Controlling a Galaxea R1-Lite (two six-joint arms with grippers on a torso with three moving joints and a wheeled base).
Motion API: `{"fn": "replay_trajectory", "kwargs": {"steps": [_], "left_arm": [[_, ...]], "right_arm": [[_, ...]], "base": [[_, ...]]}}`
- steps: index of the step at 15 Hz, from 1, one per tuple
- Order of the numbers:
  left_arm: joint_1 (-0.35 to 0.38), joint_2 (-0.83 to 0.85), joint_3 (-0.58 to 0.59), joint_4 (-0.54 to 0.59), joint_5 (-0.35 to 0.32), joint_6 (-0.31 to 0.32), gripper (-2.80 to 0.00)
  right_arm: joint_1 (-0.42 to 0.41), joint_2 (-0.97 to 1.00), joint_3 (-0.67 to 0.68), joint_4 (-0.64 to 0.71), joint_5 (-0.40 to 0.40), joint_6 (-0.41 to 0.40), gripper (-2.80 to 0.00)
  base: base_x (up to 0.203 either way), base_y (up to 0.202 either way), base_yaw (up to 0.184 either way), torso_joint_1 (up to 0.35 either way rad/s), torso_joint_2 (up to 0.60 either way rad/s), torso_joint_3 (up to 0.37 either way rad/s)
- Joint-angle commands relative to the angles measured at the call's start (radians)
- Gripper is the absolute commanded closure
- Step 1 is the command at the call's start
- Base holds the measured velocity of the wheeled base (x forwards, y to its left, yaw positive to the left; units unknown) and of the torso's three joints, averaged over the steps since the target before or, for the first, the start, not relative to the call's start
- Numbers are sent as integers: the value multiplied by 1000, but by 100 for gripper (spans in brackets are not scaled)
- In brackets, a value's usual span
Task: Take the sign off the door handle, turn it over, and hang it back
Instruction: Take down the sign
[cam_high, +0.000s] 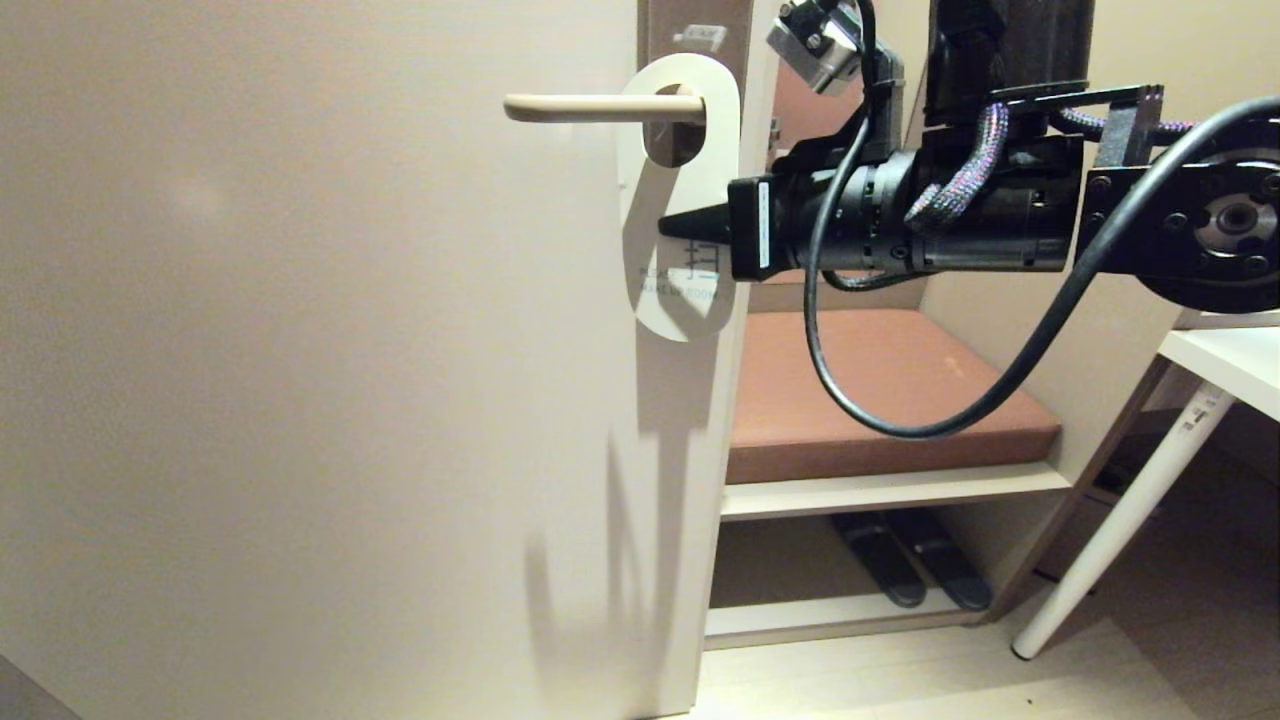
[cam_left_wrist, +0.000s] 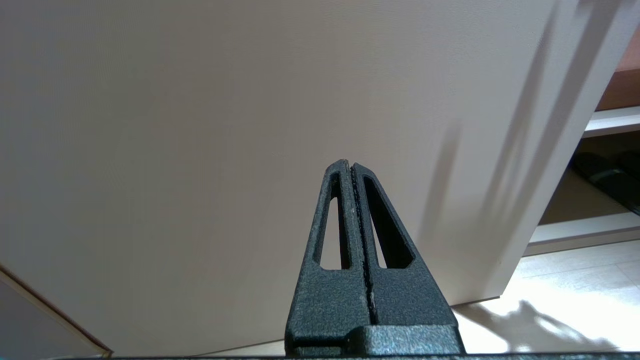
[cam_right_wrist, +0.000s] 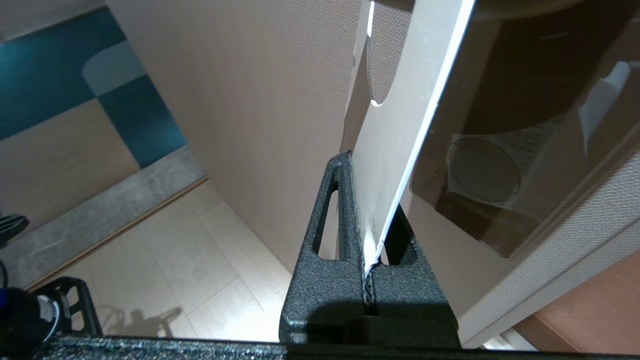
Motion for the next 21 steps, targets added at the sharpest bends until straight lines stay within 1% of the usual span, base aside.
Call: {"fn": "replay_trajectory", "kwargs": {"steps": [1, 4, 8, 10, 13, 15, 18, 21], "left_arm": [[0, 0, 0, 0, 0, 0, 0], [0, 0, 0, 0, 0, 0, 0], [0, 0, 0, 0, 0, 0, 0], [0, 0, 0, 0, 0, 0, 0], [0, 0, 0, 0, 0, 0, 0], [0, 0, 0, 0, 0, 0, 0], [0, 0, 0, 0, 0, 0, 0], [0, 0, 0, 0, 0, 0, 0]], "right_arm": [[7, 2, -1, 0, -30, 1, 0], [38, 2, 0, 0, -128, 3, 0], [78, 9, -2, 0, -207, 3, 0], [96, 19, -17, 0, -263, 6, 0], [123, 33, -44, 0, -325, 55, 0], [140, 41, -44, 0, -367, 68, 0], [157, 54, -48, -22, -375, 111, 0], [179, 81, -53, -100, -395, 125, 0]], "base": [[0, 0, 0, 0, 0, 0], [0, 0, 0, 0, 0, 0], [0, 0, 0, 0, 0, 0], [0, 0, 0, 0, 0, 0], [0, 0, 0, 0, 0, 0], [0, 0, 0, 0, 0, 0], [0, 0, 0, 0, 0, 0], [0, 0, 0, 0, 0, 0]]}}
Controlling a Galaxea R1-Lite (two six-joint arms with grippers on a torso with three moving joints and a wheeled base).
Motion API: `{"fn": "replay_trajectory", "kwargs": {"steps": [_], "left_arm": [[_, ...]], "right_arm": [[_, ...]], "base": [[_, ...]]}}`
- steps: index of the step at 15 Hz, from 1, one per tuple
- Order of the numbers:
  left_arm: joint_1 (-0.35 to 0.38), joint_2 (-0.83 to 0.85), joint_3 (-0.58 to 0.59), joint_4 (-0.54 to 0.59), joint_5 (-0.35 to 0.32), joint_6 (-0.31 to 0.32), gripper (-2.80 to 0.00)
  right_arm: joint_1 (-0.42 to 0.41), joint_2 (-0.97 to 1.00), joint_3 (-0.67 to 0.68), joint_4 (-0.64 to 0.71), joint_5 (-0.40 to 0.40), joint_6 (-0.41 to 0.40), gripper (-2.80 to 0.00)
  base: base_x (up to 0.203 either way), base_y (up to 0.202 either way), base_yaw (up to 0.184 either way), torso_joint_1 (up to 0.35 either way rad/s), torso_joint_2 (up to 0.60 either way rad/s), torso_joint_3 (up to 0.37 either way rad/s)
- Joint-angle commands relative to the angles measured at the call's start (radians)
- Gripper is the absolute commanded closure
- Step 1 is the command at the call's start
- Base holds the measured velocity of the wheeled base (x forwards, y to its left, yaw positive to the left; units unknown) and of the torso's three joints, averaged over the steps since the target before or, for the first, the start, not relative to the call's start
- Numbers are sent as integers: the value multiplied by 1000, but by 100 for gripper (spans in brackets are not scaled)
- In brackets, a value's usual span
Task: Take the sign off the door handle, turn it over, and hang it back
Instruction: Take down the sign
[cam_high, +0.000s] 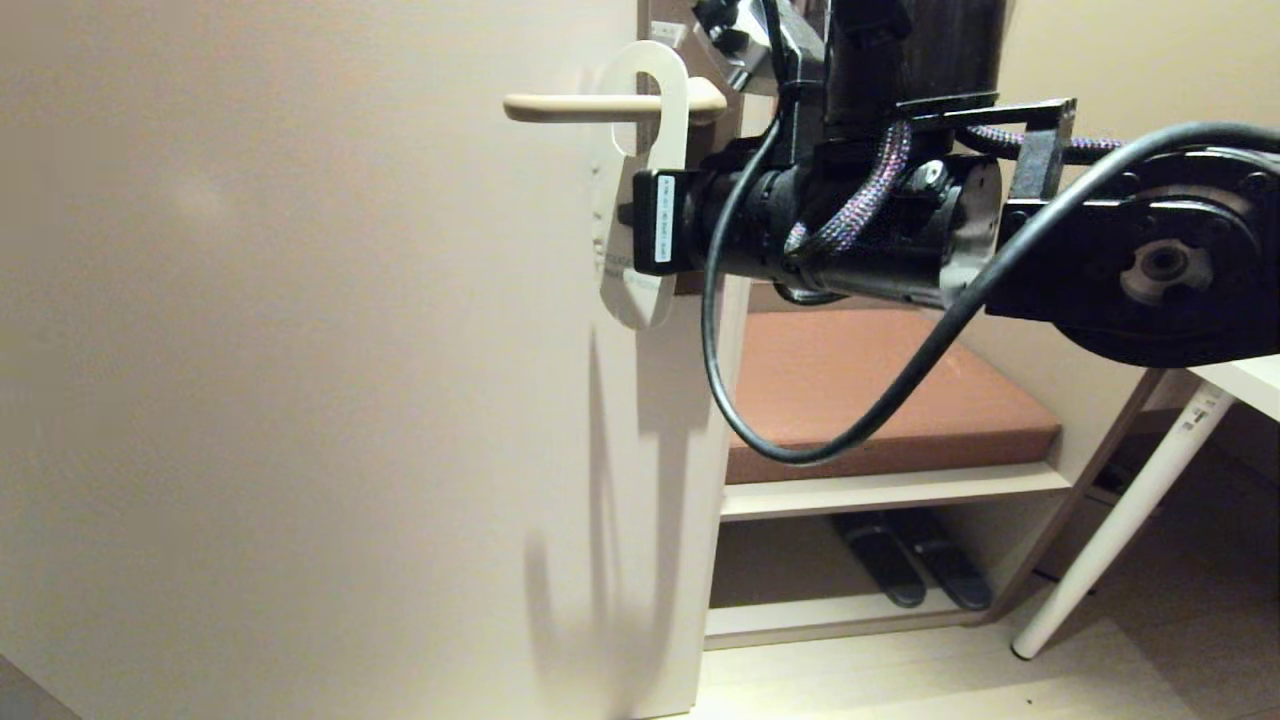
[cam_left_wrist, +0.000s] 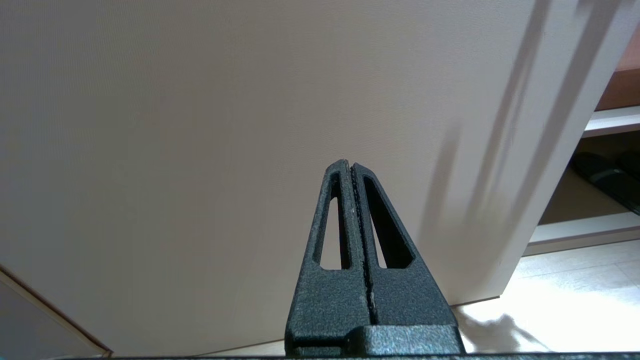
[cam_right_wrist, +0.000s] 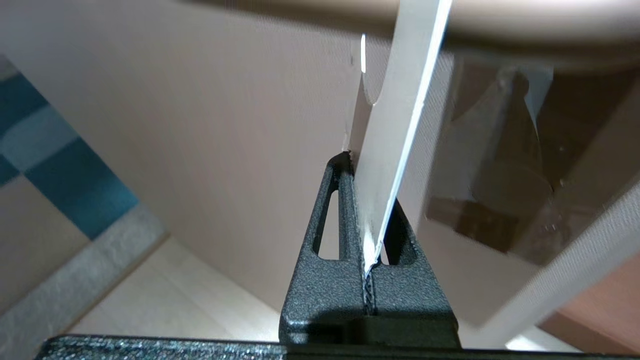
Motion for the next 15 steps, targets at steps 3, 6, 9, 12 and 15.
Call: {"fn": "replay_trajectory", "kwargs": {"steps": [3, 6, 9, 12, 15], "left_arm": [[0, 0, 0, 0, 0, 0, 0], [0, 0, 0, 0, 0, 0, 0], [0, 0, 0, 0, 0, 0, 0], [0, 0, 0, 0, 0, 0, 0], [0, 0, 0, 0, 0, 0, 0]], "right_arm": [[35, 43, -10, -86, -2, 5, 0], [51, 66, -38, -90, -12, 4, 0], [60, 87, -67, -98, -15, 4, 0], [62, 98, -65, -132, -15, 4, 0], [68, 109, -66, -150, -17, 4, 0]], "base": [[0, 0, 0, 0, 0, 0], [0, 0, 0, 0, 0, 0], [0, 0, 0, 0, 0, 0], [0, 0, 0, 0, 0, 0], [0, 0, 0, 0, 0, 0]]}}
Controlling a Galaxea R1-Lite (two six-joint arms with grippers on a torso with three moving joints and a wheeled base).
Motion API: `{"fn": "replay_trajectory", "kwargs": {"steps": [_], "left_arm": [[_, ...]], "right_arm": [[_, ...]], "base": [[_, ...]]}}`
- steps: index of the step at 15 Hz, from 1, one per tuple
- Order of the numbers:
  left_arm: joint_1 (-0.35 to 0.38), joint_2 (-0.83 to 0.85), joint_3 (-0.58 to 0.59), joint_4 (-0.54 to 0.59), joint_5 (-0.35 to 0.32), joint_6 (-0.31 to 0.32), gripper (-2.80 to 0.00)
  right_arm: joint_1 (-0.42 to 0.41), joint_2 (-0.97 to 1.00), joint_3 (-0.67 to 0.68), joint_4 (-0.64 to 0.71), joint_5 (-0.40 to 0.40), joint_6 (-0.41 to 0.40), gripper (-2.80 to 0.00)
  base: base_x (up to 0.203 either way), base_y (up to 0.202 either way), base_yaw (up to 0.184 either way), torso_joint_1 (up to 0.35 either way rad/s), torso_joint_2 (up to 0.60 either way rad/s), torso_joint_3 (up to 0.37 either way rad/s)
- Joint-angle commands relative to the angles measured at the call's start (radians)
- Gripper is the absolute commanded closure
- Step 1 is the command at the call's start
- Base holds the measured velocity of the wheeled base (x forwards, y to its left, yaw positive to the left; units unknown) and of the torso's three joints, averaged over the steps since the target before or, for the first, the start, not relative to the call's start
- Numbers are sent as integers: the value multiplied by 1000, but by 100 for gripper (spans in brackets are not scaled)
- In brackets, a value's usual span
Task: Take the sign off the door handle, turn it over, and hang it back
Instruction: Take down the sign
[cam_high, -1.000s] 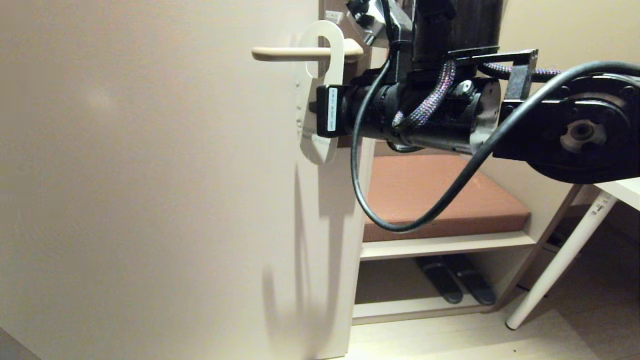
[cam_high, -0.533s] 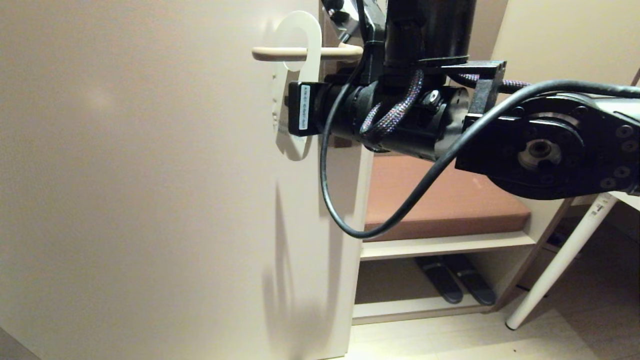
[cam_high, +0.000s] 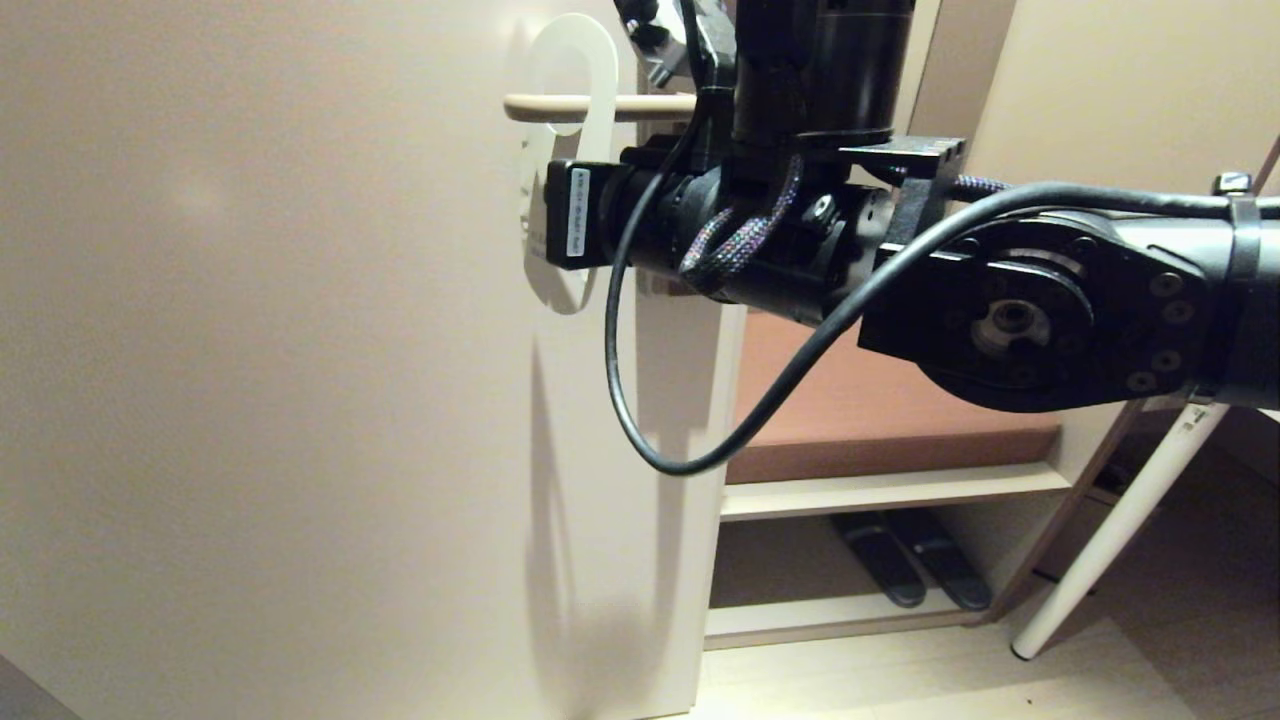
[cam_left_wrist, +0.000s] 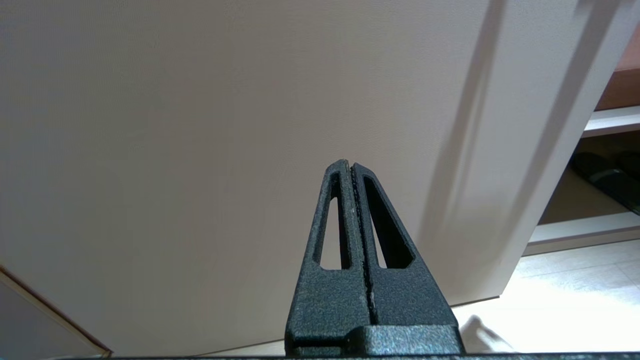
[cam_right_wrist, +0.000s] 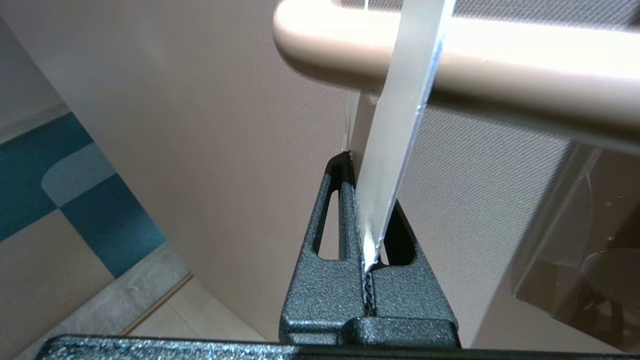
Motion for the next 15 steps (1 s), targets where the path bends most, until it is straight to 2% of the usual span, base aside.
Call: {"fn": "replay_trajectory", "kwargs": {"steps": [1, 7, 15], "left_arm": [[0, 0, 0, 0, 0, 0, 0], [0, 0, 0, 0, 0, 0, 0], [0, 0, 0, 0, 0, 0, 0]], "right_arm": [[9, 15, -3, -10, -1, 1, 0], [41, 35, -16, -24, -37, -4, 0], [69, 52, -26, -90, -37, -11, 0]], "base": [[0, 0, 0, 0, 0, 0], [0, 0, 0, 0, 0, 0], [0, 0, 0, 0, 0, 0]]}}
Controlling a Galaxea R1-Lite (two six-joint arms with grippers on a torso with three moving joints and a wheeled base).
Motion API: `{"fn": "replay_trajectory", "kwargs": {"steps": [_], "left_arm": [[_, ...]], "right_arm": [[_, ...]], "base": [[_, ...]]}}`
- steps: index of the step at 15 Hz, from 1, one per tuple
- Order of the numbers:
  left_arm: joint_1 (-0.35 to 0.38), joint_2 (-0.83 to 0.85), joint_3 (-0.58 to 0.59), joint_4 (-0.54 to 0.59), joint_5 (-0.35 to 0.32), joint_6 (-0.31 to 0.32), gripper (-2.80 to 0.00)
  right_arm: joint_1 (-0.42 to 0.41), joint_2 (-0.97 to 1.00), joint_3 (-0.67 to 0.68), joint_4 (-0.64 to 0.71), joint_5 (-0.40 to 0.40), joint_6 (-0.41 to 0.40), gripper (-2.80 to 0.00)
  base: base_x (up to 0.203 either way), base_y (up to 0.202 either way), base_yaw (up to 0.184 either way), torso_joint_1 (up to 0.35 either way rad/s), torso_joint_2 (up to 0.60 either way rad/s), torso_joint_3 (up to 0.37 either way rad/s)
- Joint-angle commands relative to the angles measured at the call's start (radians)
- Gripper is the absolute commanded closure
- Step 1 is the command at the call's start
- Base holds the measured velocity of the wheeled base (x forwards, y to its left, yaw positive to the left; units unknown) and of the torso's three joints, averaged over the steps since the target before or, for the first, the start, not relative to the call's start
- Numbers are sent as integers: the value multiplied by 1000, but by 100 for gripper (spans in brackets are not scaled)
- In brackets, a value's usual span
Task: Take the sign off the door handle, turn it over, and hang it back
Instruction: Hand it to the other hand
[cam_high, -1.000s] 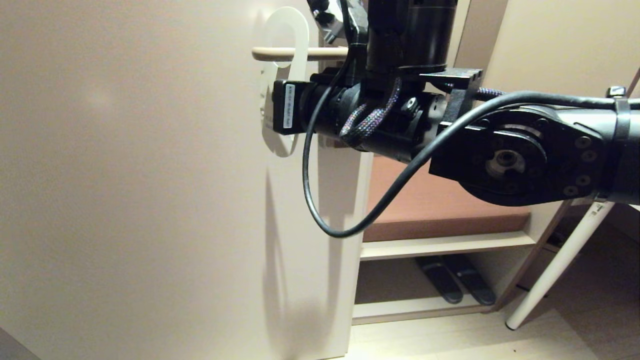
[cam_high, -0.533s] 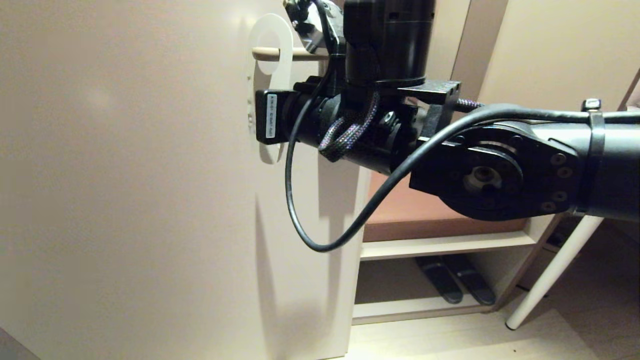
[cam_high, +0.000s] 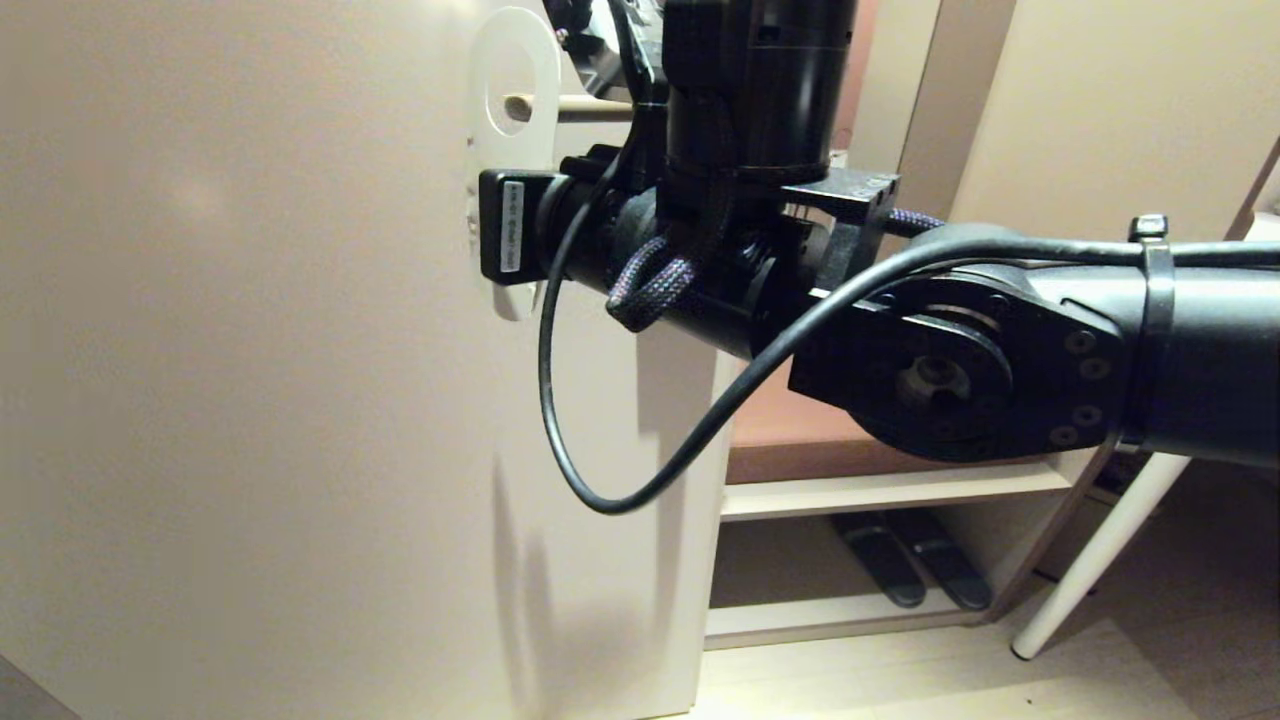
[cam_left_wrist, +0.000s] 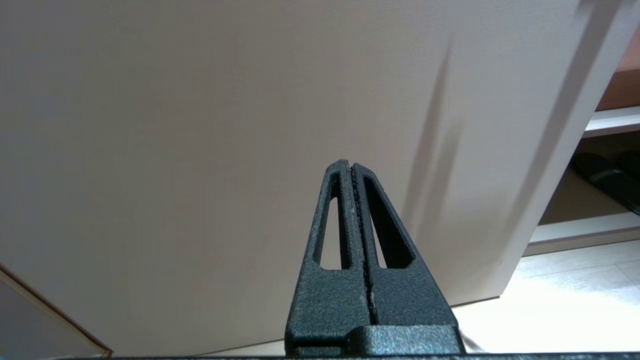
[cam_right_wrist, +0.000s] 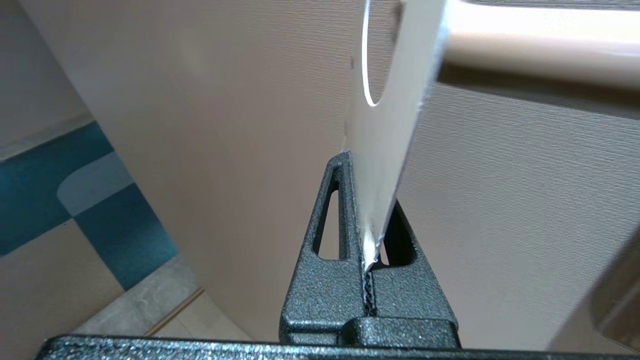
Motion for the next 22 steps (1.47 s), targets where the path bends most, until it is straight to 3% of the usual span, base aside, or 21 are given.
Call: {"fn": "replay_trajectory", "kwargs": {"steps": [1, 10, 16, 22], "left_arm": [[0, 0, 0, 0, 0, 0, 0], [0, 0, 0, 0, 0, 0, 0], [0, 0, 0, 0, 0, 0, 0], [0, 0, 0, 0, 0, 0, 0]], "right_arm": [[12, 3, -3, -2, 0, 1, 0], [56, -54, 24, 4, 32, 1, 0], [64, -187, 176, 6, 105, -104, 0], [-116, -288, 283, 40, 138, -143, 0]], "base": [[0, 0, 0, 0, 0, 0], [0, 0, 0, 0, 0, 0], [0, 0, 0, 0, 0, 0], [0, 0, 0, 0, 0, 0]]}}
